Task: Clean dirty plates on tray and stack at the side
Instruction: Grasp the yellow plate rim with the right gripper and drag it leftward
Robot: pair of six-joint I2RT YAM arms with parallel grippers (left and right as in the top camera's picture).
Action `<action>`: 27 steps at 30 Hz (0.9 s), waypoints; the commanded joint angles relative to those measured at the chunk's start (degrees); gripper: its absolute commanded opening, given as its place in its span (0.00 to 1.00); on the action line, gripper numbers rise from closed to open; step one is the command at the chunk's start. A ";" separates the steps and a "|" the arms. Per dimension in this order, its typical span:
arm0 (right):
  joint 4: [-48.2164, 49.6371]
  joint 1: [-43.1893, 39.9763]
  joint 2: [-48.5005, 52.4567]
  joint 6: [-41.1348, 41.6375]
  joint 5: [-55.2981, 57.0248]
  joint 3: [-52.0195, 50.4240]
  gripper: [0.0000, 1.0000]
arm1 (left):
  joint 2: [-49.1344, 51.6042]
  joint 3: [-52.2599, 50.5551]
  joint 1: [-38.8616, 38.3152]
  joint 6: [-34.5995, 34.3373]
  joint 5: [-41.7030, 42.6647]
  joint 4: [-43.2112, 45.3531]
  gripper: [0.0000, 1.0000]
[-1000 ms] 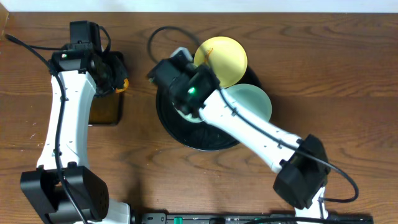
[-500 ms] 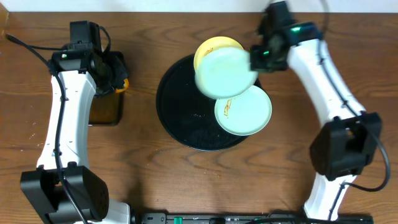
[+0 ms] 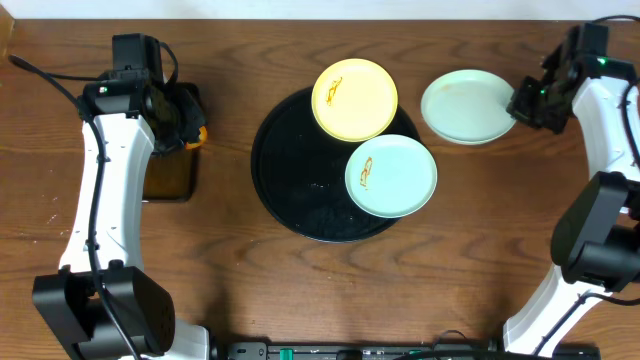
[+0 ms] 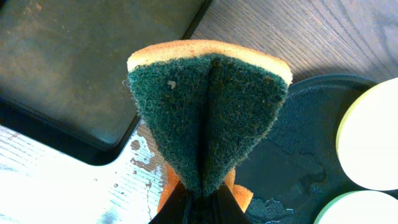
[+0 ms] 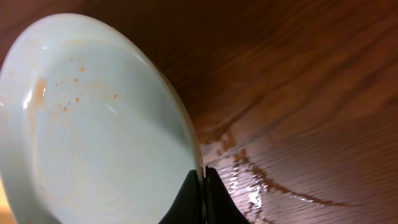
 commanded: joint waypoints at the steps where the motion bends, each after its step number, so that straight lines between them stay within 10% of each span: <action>1: 0.76 -0.59 -0.92 1.29 -0.24 -0.87 0.03 | 0.11 -0.20 0.28 0.52 -0.28 -0.09 0.08; 16: -2.32 4.96 -1.16 -0.46 -9.03 0.11 0.40 | 0.11 -0.24 0.28 0.52 -0.26 0.55 0.07; 22: -2.71 17.55 -1.14 -0.42 -4.98 5.60 0.99 | 0.11 -0.33 0.28 0.52 -0.26 0.74 0.08; 27: -2.73 26.03 -1.01 7.41 6.64 7.93 0.94 | 0.13 -0.35 0.28 0.52 -0.26 0.96 0.08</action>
